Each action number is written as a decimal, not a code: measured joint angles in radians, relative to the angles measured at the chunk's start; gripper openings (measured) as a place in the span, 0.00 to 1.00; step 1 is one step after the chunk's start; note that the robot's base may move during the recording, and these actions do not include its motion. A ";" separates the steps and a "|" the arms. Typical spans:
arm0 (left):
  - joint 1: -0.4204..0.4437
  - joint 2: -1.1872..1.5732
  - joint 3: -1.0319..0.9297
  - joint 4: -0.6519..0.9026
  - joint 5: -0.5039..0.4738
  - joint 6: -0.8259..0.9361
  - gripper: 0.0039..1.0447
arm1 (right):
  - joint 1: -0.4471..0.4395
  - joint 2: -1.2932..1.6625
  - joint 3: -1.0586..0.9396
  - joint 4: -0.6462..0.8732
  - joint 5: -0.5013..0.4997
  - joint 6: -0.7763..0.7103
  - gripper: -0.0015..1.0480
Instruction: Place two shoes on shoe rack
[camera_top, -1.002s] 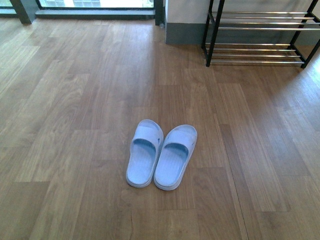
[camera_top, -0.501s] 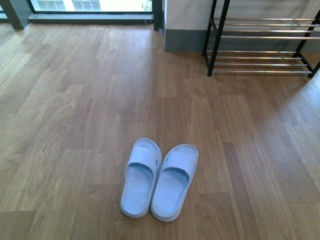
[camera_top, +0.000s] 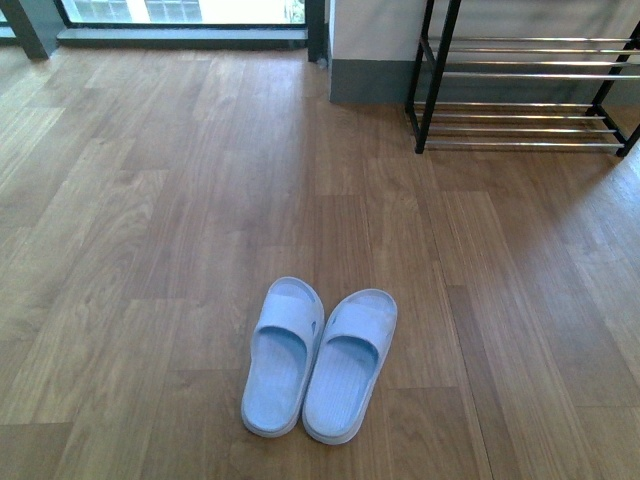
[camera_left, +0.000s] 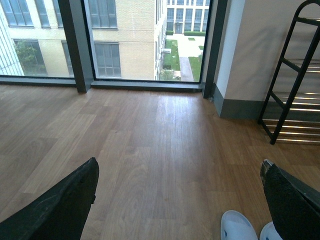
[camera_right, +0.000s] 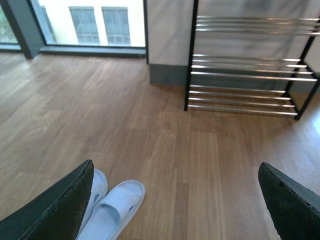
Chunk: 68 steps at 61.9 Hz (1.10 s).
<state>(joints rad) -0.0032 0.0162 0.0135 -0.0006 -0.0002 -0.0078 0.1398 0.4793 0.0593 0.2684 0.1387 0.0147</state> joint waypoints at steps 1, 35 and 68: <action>0.000 0.000 0.000 0.000 0.000 0.000 0.91 | 0.003 0.069 0.007 0.047 0.000 0.000 0.91; 0.000 0.000 0.000 0.000 0.000 0.000 0.91 | 0.047 1.711 0.565 0.538 -0.019 0.020 0.91; 0.000 0.000 0.000 0.000 0.000 0.000 0.91 | 0.085 2.316 1.147 0.303 -0.037 0.174 0.91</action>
<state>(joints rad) -0.0032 0.0162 0.0135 -0.0006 -0.0002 -0.0078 0.2245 2.7956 1.2068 0.5713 0.1020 0.1890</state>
